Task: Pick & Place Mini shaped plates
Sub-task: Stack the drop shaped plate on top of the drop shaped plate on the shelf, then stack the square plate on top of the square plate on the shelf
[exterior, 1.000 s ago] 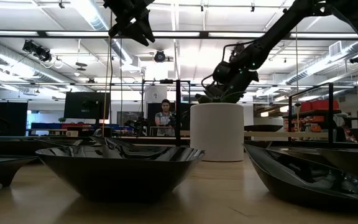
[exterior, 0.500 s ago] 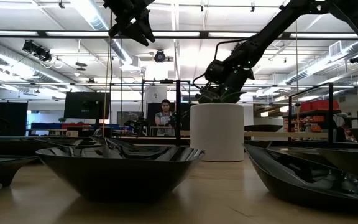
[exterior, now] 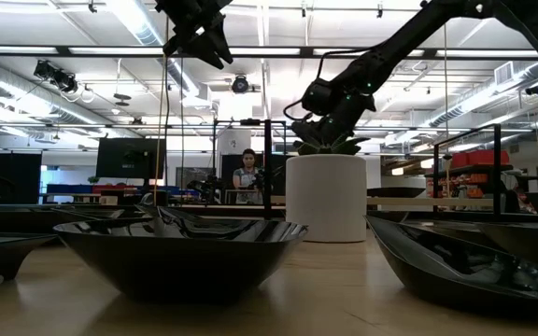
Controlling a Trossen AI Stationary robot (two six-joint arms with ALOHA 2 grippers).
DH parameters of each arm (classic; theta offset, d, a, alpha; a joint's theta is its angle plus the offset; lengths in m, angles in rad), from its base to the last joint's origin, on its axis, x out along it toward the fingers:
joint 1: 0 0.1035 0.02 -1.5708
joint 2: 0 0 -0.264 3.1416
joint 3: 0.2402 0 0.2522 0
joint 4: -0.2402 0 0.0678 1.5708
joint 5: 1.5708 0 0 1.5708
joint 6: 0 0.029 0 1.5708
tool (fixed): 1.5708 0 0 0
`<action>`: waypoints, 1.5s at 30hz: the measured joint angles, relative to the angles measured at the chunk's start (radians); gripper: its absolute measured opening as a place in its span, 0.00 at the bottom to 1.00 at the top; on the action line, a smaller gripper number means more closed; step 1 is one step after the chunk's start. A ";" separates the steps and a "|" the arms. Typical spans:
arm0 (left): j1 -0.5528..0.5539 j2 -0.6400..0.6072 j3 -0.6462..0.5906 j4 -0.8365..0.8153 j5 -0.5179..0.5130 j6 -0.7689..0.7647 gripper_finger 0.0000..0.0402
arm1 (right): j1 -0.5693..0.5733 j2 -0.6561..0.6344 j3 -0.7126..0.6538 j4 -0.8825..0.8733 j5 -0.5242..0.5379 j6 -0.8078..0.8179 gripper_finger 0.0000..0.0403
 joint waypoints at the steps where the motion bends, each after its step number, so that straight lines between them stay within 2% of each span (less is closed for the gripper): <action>1: 0.000 0.000 0.000 0.000 0.000 0.000 0.34 | 0.000 0.000 0.000 0.009 -0.028 -0.020 0.01; 4: 0.000 0.000 0.000 0.000 0.000 0.000 0.34 | 0.004 0.000 0.000 0.023 -0.058 -0.056 0.01; 15: 0.000 0.000 0.000 0.000 -0.003 0.001 0.34 | 0.003 -0.015 0.000 0.030 0.002 -0.103 0.01; 20: 0.000 0.000 0.000 -0.002 -0.003 0.003 0.34 | 0.004 -0.111 0.000 -0.012 0.027 -0.126 0.01; 26: 0.000 0.000 0.000 -0.046 -0.008 0.014 0.34 | 0.045 -0.238 0.000 -0.196 0.078 -0.180 0.00; 30: 0.000 0.000 0.000 -0.109 -0.008 0.013 0.34 | 0.110 -0.294 -0.003 -0.350 0.100 -0.192 0.00; 35: 0.000 0.000 0.000 -0.194 0.022 0.021 0.34 | 0.229 -0.398 -0.102 -0.392 0.100 -0.160 0.00; 40: -0.023 0.000 0.000 -0.269 0.051 0.031 0.34 | 0.383 -0.537 -0.258 -0.391 0.098 0.013 0.00; 45: -0.089 0.000 0.000 -0.271 0.053 0.029 0.34 | 0.597 -0.652 -0.384 -0.372 0.065 0.142 0.00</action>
